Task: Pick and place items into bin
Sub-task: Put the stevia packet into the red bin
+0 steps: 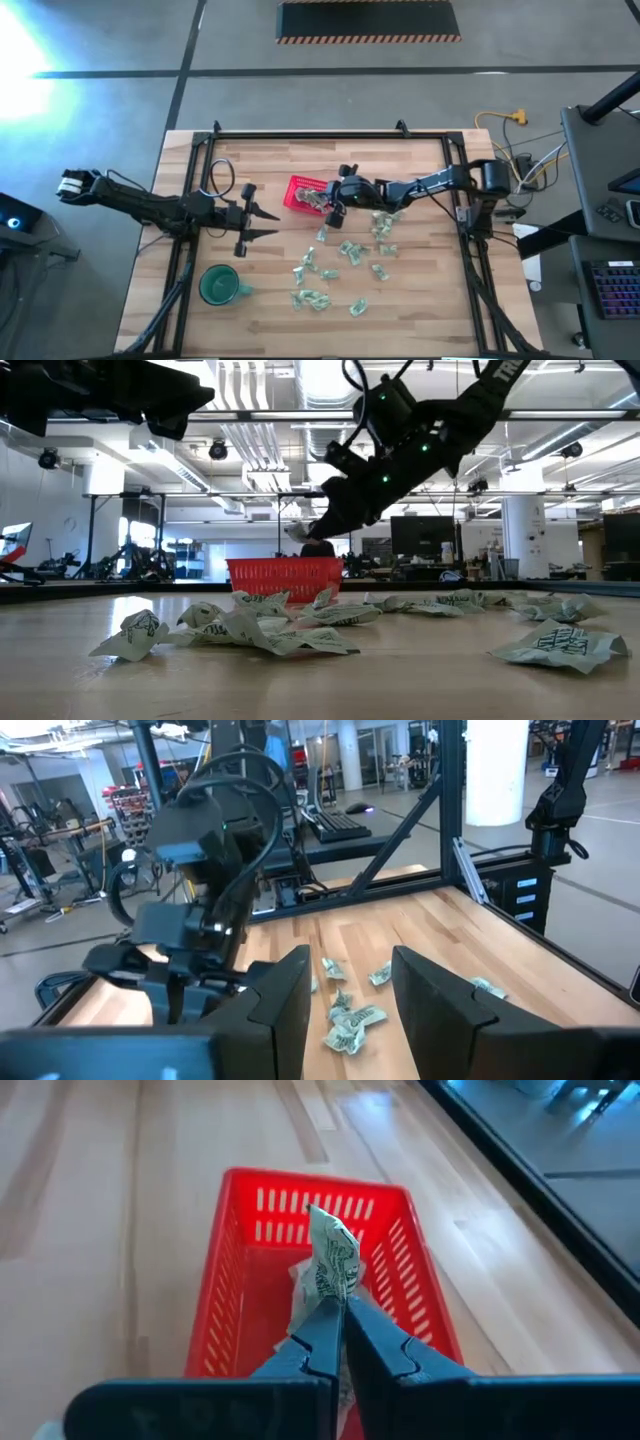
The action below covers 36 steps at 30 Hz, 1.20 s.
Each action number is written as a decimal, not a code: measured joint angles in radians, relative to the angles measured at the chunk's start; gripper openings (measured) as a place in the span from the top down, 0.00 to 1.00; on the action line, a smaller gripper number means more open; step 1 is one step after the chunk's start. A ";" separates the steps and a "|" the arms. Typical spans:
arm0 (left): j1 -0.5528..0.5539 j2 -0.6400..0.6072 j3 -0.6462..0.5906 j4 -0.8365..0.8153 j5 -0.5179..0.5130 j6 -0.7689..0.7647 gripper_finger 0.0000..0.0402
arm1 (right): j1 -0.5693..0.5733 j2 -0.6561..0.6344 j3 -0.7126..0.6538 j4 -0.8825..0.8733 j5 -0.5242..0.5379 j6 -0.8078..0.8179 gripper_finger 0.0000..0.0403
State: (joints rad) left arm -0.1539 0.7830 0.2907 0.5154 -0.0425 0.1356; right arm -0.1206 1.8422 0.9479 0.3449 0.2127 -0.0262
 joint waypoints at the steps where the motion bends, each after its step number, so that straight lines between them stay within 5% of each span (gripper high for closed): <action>1: 0.000 0.000 -0.001 0.000 0.000 0.000 0.69 | -0.001 0.011 0.008 0.001 0.000 0.000 0.98; 19: 0.001 0.021 -0.011 -0.002 0.023 -0.026 0.69 | 0.004 -0.064 0.013 -0.096 -0.004 -0.072 0.70; 27: 0.000 0.161 -0.001 -0.002 0.116 -0.017 0.69 | 0.054 -0.171 0.004 -0.353 -0.016 -0.109 0.71; 36: 0.002 0.313 0.042 -0.001 0.106 -0.018 0.69 | 0.099 -0.208 -0.040 -0.400 -0.106 -0.095 0.76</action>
State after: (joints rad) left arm -0.1524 1.0962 0.3326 0.5140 0.0639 0.1177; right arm -0.0216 1.6337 0.9084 -0.0552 0.1069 -0.1208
